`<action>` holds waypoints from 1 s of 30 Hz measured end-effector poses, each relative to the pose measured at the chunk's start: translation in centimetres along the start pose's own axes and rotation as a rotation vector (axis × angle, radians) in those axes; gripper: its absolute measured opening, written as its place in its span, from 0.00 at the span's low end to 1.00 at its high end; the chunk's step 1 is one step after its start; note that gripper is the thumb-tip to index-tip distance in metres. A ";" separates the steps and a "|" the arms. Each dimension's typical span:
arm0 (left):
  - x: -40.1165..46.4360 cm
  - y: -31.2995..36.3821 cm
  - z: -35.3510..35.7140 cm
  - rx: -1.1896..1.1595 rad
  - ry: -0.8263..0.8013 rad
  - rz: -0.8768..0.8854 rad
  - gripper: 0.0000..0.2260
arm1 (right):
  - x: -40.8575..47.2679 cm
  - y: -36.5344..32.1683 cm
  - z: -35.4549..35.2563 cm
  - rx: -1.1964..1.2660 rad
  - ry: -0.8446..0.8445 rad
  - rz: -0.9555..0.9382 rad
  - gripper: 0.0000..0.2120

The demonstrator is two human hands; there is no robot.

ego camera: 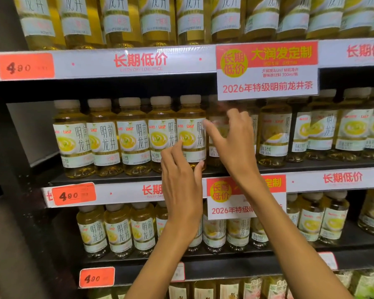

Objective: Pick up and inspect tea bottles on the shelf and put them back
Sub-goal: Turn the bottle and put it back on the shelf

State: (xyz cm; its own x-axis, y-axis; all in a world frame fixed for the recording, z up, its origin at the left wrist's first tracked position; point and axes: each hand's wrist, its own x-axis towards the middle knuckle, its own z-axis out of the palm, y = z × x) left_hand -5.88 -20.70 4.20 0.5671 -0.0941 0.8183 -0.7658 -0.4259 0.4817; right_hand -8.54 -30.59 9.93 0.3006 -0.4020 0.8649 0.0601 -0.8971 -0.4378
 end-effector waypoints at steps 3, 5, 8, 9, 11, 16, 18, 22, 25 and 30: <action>0.1 0.2 0.0 0.008 0.004 0.009 0.25 | 1.1 0.5 -0.2 -0.319 0.055 -0.017 0.19; 0.1 0.3 0.0 0.008 -0.003 0.018 0.25 | 1.7 0.8 -0.1 -0.499 -0.044 0.002 0.24; 0.2 0.4 0.1 0.003 -0.015 0.016 0.26 | 1.6 1.2 0.1 -0.566 -0.089 -0.037 0.28; 0.2 0.3 0.1 0.000 -0.015 0.017 0.26 | 1.4 1.3 0.1 -0.552 -0.067 -0.059 0.27; 0.2 0.2 0.1 -0.003 -0.016 0.020 0.25 | 1.1 1.5 0.2 -0.504 -0.008 -0.070 0.24; 0.1 0.2 0.2 0.000 -0.021 0.032 0.25 | 0.1 1.8 0.1 -0.274 0.182 -0.037 0.23; 0.1 0.1 0.2 -0.001 -0.026 0.033 0.25 | -0.6 1.7 0.0 -0.120 0.232 -0.033 0.21; -0.2 0.5 0.2 -0.003 0.005 0.072 0.24 | -1.6 1.6 -0.3 0.197 0.215 0.048 0.28; -0.7 1.0 0.2 -0.020 0.030 0.170 0.22 | -2.1 1.5 -0.4 0.326 0.196 0.117 0.30; -1.2 1.3 0.3 -0.116 -0.050 0.214 0.26 | -3.4 1.3 -1.0 0.496 0.179 0.183 0.30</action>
State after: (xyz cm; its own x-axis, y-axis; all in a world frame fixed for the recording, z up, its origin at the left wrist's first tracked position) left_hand -7.44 -21.45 3.77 0.4006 -0.2166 0.8903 -0.8980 -0.2857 0.3346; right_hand -10.43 -30.52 6.67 0.1846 -0.6064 0.7734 0.4757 -0.6335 -0.6102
